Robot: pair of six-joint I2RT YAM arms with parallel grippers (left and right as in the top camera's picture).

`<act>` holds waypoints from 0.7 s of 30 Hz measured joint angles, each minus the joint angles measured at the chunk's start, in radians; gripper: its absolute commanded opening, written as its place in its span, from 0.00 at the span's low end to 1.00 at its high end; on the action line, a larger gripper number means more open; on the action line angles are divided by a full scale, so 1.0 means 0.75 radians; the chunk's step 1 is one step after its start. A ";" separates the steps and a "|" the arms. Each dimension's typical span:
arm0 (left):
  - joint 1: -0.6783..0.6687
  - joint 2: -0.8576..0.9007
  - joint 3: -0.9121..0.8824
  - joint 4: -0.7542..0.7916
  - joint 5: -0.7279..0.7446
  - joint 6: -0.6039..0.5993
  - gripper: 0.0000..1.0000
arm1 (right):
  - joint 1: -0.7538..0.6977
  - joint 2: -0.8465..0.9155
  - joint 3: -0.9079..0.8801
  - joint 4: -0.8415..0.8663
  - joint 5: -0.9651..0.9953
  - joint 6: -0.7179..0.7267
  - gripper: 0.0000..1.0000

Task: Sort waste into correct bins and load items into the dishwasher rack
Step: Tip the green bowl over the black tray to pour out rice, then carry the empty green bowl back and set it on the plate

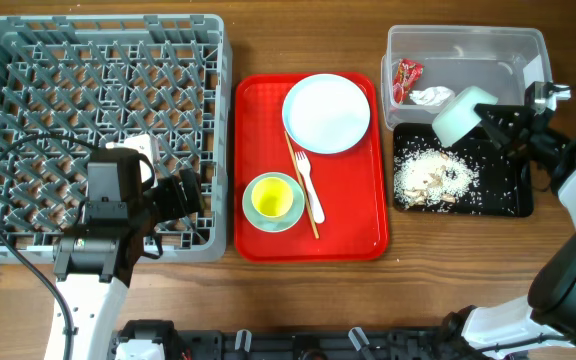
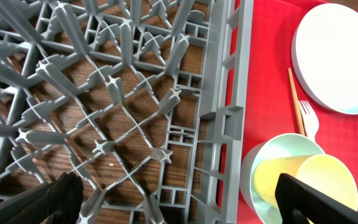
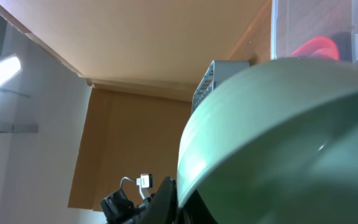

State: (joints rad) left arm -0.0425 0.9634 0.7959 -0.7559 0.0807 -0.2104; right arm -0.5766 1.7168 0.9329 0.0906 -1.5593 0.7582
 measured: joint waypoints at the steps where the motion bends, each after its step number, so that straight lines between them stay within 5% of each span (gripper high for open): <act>1: 0.000 0.000 0.000 0.000 -0.001 0.000 1.00 | 0.004 0.000 0.000 0.000 0.000 0.005 0.05; 13: 0.000 0.000 0.001 -0.007 0.000 0.000 1.00 | 0.341 -0.034 0.003 -0.436 0.401 -0.039 0.05; 17: 0.000 0.000 0.001 -0.007 0.000 0.000 1.00 | 0.536 -0.239 0.046 -0.741 0.743 -0.227 0.05; 21: 0.000 0.000 0.001 -0.007 0.000 0.000 1.00 | 0.802 -0.486 0.124 -0.763 1.085 -0.341 0.05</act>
State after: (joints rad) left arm -0.0425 0.9634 0.7963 -0.7609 0.0807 -0.2104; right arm 0.0246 1.3525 1.0260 -0.4816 -0.7452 0.5022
